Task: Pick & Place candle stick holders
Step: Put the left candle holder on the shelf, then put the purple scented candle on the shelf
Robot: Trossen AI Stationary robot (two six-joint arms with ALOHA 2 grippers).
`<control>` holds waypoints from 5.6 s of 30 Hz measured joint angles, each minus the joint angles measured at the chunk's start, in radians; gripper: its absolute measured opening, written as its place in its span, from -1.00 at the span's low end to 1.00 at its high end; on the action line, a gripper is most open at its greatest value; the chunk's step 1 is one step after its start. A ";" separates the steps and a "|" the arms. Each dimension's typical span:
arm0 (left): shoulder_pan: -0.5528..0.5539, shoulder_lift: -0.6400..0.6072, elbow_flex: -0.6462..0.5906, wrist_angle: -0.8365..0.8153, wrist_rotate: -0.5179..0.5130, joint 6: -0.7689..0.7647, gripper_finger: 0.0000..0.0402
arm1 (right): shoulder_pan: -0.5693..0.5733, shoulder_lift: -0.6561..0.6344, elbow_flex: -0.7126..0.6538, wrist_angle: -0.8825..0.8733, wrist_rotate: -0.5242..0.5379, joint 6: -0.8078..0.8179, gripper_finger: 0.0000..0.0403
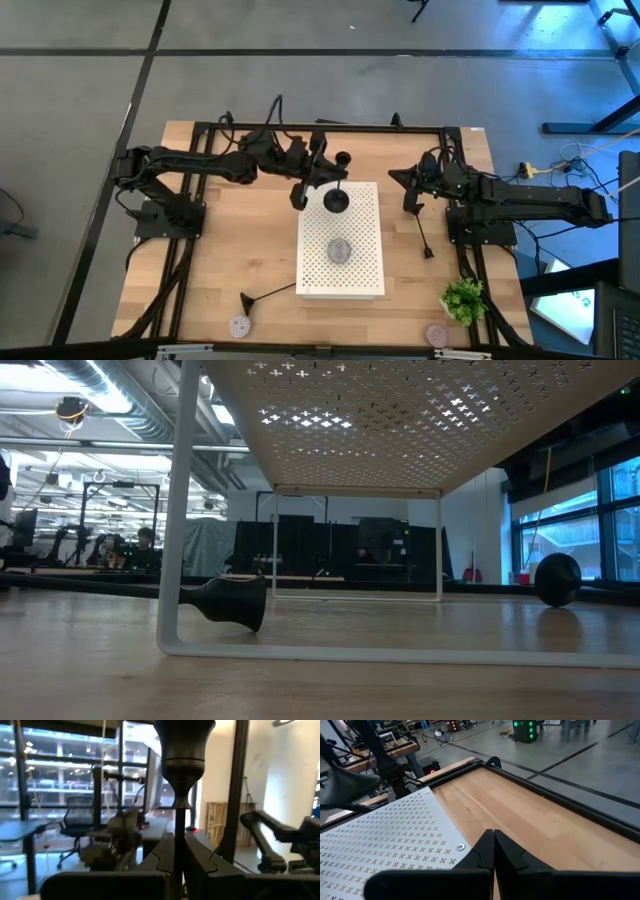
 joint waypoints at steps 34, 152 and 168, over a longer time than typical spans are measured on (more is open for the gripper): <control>0.008 0.013 -0.185 0.180 -0.149 0.042 -0.95 | 0.000 0.000 0.000 0.015 0.001 0.000 -0.99; -0.407 -0.222 -0.183 -0.200 -0.201 0.174 -0.03 | 0.000 0.000 0.000 0.032 -0.145 -0.007 -0.99; -0.452 -0.222 -0.183 -0.175 -0.192 0.150 -0.03 | 0.023 0.000 0.000 0.155 -0.471 0.026 -0.99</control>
